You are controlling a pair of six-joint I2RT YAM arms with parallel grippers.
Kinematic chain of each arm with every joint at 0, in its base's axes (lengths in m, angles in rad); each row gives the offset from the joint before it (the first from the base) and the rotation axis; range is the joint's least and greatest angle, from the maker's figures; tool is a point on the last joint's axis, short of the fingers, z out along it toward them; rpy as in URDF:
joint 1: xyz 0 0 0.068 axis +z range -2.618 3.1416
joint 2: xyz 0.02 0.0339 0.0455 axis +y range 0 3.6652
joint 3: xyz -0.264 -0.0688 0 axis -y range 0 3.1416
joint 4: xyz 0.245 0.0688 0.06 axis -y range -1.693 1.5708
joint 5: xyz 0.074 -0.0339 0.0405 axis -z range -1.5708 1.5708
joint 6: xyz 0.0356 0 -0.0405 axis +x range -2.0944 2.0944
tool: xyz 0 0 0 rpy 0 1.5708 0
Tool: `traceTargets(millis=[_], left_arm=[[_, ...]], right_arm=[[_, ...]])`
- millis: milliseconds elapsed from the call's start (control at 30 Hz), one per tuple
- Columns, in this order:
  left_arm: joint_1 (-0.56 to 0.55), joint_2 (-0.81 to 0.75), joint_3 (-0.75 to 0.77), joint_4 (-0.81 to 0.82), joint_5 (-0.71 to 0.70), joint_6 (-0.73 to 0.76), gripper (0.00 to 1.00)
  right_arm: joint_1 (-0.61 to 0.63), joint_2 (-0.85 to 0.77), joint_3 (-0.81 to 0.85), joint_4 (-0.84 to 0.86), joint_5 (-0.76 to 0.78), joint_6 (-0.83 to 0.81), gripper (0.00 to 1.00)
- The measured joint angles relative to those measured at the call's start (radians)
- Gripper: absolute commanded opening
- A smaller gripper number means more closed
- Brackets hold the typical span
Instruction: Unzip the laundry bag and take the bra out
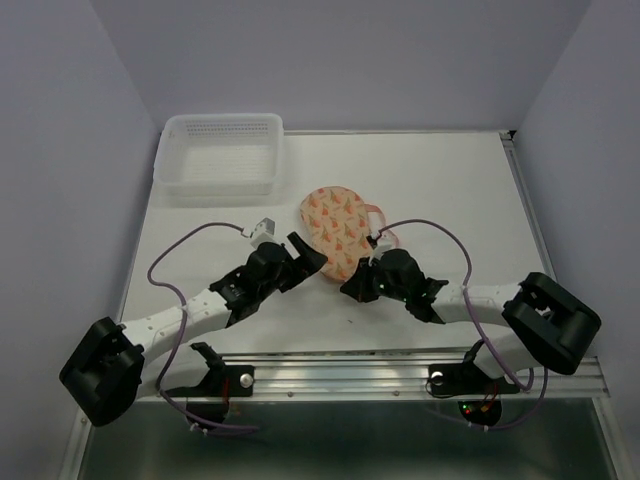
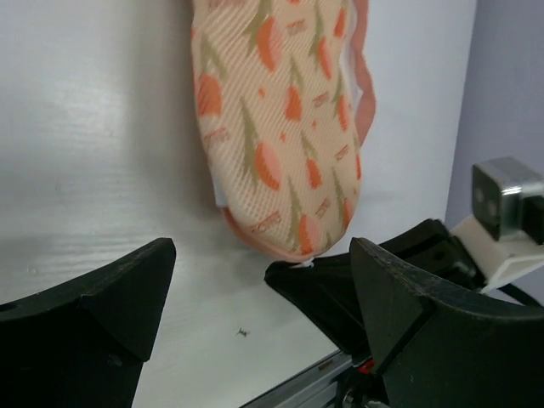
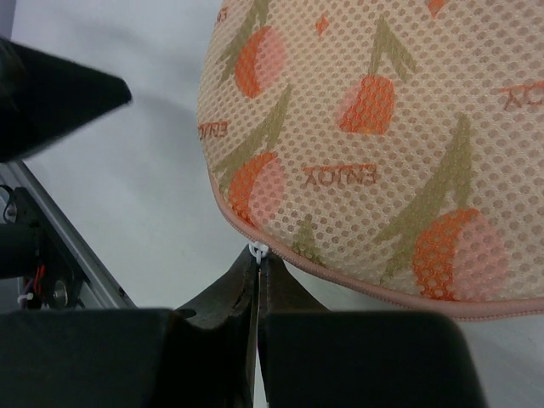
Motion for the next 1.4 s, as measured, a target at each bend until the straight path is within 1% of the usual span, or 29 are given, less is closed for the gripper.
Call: traceTargets(millis=[133, 267, 300, 367, 400, 433, 467, 500, 567, 600, 733, 867, 967, 1133, 1200, 1233, 1267, 1367, 1400], left_arm=[[-0.044, 0.024, -0.068, 0.001, -0.012, -0.073, 0.89], [-0.056, 0.099, -0.069, 0.046, -0.014, -0.107, 0.81], [-0.056, 0.118, -0.068, 0.061, -0.014, -0.11, 0.75], [-0.059, 0.171, -0.062, 0.091, -0.014, -0.119, 0.66], [-0.061, 0.193, -0.055, 0.101, -0.014, -0.123, 0.54], [-0.063, 0.211, -0.049, 0.109, -0.013, -0.123, 0.46], [-0.063, 0.227, -0.04, 0.115, -0.012, -0.124, 0.36], [-0.064, 0.241, -0.031, 0.123, -0.011, -0.125, 0.16], [-0.064, 0.259, -0.018, 0.137, -0.012, -0.122, 0.03], [-0.064, 0.26, -0.016, 0.144, -0.014, -0.128, 0.0], [-0.063, 0.25, -0.016, 0.145, -0.019, -0.127, 0.0], [-0.04, 0.203, -0.016, 0.122, -0.019, -0.105, 0.0], [0.002, 0.187, -0.016, 0.114, -0.002, -0.068, 0.0], [0.098, 0.202, -0.014, 0.105, 0.064, 0.029, 0.0], [0.118, 0.236, 0.01, 0.088, 0.089, 0.066, 0.0], [0.122, 0.257, 0.032, 0.076, 0.101, 0.088, 0.02], [0.124, 0.285, 0.066, 0.06, 0.11, 0.108, 0.04], [0.128, 0.361, 0.169, 0.045, 0.132, 0.159, 0.26], [0.13, 0.386, 0.212, 0.036, 0.14, 0.183, 0.5]], right_arm=[[0.023, 0.068, 0.035, 0.026, 0.0, 0.012, 0.01], [0.047, 0.099, 0.058, 0.031, 0.001, 0.016, 0.01], [0.053, 0.105, 0.062, 0.033, 0.001, 0.016, 0.01], [0.057, 0.11, 0.067, 0.034, 0.002, 0.016, 0.01], [0.061, 0.112, 0.068, 0.035, 0.003, 0.016, 0.01], [0.062, 0.112, 0.068, 0.035, 0.004, 0.016, 0.01], [0.064, 0.114, 0.068, 0.036, 0.005, 0.016, 0.01], [0.066, 0.116, 0.068, 0.037, 0.007, 0.016, 0.01], [0.069, 0.117, 0.067, 0.036, 0.013, 0.016, 0.01], [0.069, 0.117, 0.067, 0.036, 0.017, 0.015, 0.01], [0.069, 0.075, 0.051, 0.021, 0.068, 0.001, 0.01], [0.069, -0.04, -0.002, -0.017, 0.142, -0.03, 0.01], [0.069, -0.131, -0.047, -0.055, 0.18, -0.054, 0.01], [0.069, -0.23, -0.082, -0.13, 0.186, -0.1, 0.01], [0.069, -0.244, -0.082, -0.143, 0.172, -0.114, 0.01], [0.069, -0.248, -0.082, -0.144, 0.156, -0.124, 0.01], [0.069, -0.249, -0.082, -0.145, 0.14, -0.132, 0.01], [0.069, -0.228, -0.074, -0.151, 0.111, -0.14, 0.01], [0.07, -0.211, -0.065, -0.151, 0.098, -0.14, 0.01]])
